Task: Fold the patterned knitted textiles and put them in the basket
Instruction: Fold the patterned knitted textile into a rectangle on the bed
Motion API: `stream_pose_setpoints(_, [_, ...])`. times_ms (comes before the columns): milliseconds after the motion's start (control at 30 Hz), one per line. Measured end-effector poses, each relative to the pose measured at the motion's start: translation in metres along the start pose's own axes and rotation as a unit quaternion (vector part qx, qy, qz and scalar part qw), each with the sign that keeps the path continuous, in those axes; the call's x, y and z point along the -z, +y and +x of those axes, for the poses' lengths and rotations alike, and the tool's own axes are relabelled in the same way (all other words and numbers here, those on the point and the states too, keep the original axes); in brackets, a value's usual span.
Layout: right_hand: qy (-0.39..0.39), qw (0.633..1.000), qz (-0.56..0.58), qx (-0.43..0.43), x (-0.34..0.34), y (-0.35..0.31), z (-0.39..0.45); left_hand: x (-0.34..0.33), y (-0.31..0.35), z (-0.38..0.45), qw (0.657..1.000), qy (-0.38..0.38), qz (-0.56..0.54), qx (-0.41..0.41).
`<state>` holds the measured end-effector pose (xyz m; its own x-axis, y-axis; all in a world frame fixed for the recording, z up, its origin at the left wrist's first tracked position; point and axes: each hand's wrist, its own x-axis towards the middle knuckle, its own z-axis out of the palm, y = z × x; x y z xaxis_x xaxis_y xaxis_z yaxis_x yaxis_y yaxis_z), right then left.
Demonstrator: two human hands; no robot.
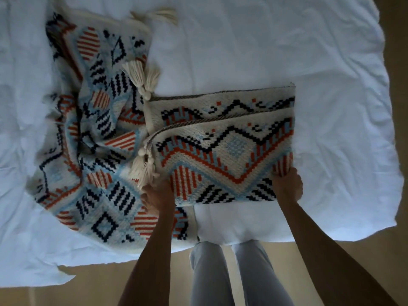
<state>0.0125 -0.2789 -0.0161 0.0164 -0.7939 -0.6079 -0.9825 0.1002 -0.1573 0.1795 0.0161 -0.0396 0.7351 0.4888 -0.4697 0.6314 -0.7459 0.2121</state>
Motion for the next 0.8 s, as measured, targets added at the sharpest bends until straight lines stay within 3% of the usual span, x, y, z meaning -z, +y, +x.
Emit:
stream_pose_setpoints(100, [-0.006, 0.999, 0.032, -0.025, 0.005, 0.012, -0.010, 0.008, -0.020, 0.002, 0.990, -0.110, -0.088, -0.005])
stream_pose_setpoints(167, [-0.005, 0.999, 0.036, -0.035, 0.013, 0.019, -0.014, 0.021, -0.026, 0.009, 0.986, -0.153, -0.065, -0.022])
stream_pose_setpoints(400, [-0.043, 0.994, -0.064, -0.078, 0.015, 0.048, -0.036, 0.048, -0.037, -0.016, 0.985, -0.095, 0.144, -0.007])
stream_pose_setpoints(500, [0.022, 0.997, -0.059, 0.051, 0.007, 0.032, -0.039, 0.037, -0.026, -0.017, 0.987, -0.019, 0.103, -0.123])
stream_pose_setpoints(633, [0.093, 0.978, 0.018, 0.185, 0.001, -0.012, -0.019, 0.026, 0.023, 0.004, 0.955, 0.048, 0.063, -0.287])
stream_pose_setpoints(800, [0.110, 0.973, 0.030, 0.202, -0.009, -0.043, 0.010, 0.009, 0.054, 0.044, 0.903, 0.024, 0.134, -0.407])
